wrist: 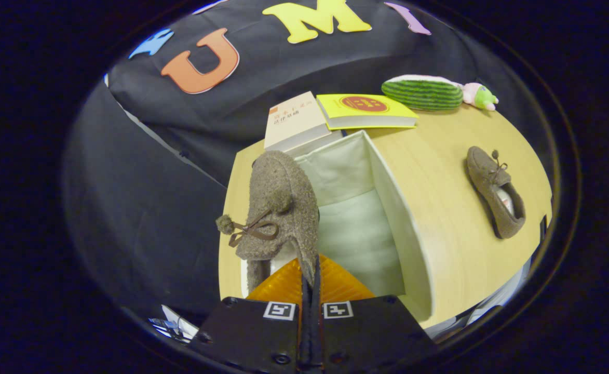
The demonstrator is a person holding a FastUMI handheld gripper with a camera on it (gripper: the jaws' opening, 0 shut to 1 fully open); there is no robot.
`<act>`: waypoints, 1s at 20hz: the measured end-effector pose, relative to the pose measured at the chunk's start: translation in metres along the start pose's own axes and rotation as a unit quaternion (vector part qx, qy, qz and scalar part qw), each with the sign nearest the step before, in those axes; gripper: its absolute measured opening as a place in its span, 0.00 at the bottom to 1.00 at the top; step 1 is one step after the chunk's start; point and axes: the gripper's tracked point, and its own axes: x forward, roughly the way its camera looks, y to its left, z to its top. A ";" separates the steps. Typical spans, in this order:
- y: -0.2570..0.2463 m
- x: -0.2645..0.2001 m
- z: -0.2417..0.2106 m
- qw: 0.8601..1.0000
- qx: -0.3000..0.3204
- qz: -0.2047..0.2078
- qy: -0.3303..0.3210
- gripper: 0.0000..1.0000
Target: Open the storage box then place both shoes into the box .Put the left shoe in first, then the right shoe, with the right side of both shoes facing outward in a uniform manner.
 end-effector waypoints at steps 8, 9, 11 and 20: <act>0.000 0.019 -0.010 0.999 -0.011 0.027 0.027 0.10; -0.001 0.013 -0.009 0.999 -0.024 0.033 0.028 0.18; 0.001 0.000 -0.001 0.997 -0.058 0.053 0.018 0.60; -0.076 -0.096 0.033 0.991 -0.128 -0.025 -0.019 1.00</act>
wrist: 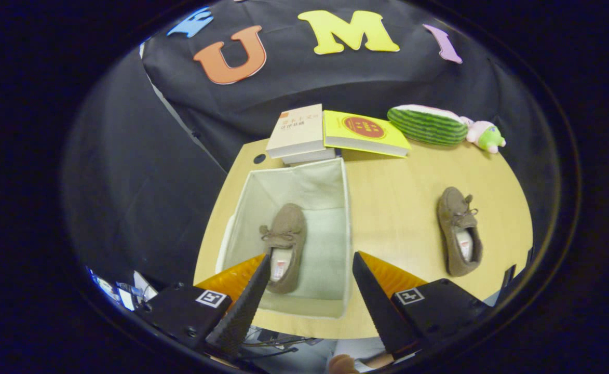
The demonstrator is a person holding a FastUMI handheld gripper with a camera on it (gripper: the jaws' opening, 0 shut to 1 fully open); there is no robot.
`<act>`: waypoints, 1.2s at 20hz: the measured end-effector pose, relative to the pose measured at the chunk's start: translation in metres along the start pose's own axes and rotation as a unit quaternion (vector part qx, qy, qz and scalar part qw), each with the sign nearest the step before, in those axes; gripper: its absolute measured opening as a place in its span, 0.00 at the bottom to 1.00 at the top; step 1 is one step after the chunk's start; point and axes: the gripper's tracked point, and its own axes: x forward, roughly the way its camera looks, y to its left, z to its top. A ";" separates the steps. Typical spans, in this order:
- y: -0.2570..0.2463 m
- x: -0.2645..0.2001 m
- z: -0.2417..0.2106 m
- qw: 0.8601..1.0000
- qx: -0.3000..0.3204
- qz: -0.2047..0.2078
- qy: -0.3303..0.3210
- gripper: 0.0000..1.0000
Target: Open the storage box then place both shoes into the box .Put the left shoe in first, then the right shoe, with the right side of both shoes facing outward in a uniform manner.
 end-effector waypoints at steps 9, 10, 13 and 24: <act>-0.103 -0.010 0.004 0.998 -0.013 -0.060 0.014 1.00; -0.112 -0.007 0.001 0.998 -0.007 -0.061 0.020 1.00; -0.146 0.005 -0.010 0.997 0.012 -0.064 0.050 1.00; -0.292 0.062 -0.026 0.982 0.036 -0.157 0.103 0.85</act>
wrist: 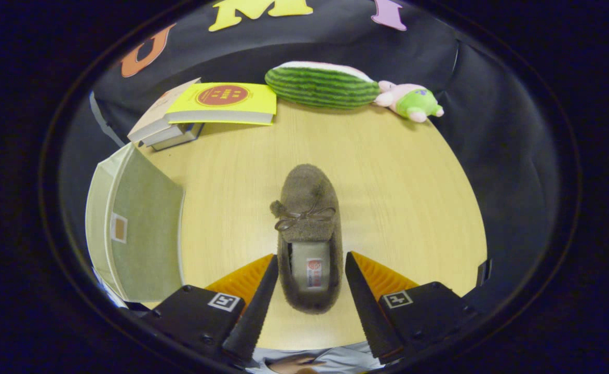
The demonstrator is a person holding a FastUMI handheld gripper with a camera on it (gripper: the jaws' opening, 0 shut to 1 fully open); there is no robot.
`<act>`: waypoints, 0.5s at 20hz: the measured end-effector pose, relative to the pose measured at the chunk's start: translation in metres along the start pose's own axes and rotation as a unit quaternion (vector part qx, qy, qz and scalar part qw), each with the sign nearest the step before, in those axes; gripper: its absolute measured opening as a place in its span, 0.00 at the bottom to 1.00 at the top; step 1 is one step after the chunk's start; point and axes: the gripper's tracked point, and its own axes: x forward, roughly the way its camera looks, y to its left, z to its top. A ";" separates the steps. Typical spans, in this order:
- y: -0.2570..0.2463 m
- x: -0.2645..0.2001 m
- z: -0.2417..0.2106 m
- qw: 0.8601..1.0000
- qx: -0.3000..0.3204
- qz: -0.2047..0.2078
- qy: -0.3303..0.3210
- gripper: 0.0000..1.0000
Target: Open the storage box then place both shoes into the box .Put the left shoe in first, then the right shoe, with the right side of both shoes facing outward in a uniform manner.
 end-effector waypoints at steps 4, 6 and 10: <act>-0.019 0.027 0.004 0.999 -0.020 -0.034 0.013 0.79; -0.017 0.040 -0.002 0.999 -0.008 -0.026 0.037 0.73; -0.029 0.059 0.001 0.997 -0.012 -0.050 0.051 0.24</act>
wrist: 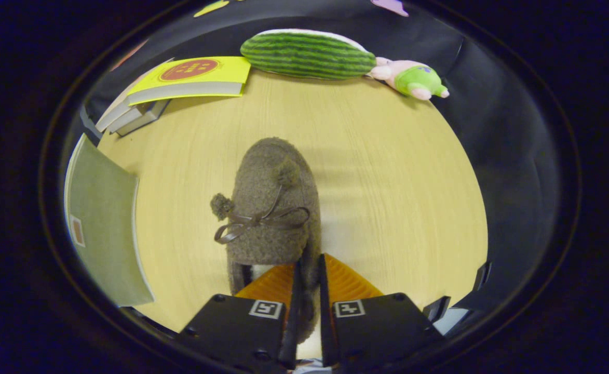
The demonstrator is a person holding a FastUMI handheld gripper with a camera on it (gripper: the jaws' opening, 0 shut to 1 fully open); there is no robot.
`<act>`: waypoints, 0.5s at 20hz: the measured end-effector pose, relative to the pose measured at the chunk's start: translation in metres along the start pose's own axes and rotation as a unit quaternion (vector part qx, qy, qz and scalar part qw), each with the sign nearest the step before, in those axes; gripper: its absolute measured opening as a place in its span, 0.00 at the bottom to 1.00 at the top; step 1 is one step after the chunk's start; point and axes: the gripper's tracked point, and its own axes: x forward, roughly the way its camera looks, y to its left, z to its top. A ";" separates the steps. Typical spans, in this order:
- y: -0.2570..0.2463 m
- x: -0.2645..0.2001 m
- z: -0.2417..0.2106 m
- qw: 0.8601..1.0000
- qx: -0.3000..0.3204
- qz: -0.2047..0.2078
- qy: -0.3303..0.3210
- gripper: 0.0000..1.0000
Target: Open the storage box then place both shoes into the box .Put the left shoe in first, then the right shoe, with the right side of both shoes facing outward in a uniform manner.
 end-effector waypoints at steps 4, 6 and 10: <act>0.000 -0.010 0.001 1.000 0.001 0.017 -0.014 0.06; 0.005 -0.017 0.002 0.999 0.009 0.029 -0.016 0.06; 0.016 -0.042 -0.004 0.998 0.023 0.064 -0.011 0.06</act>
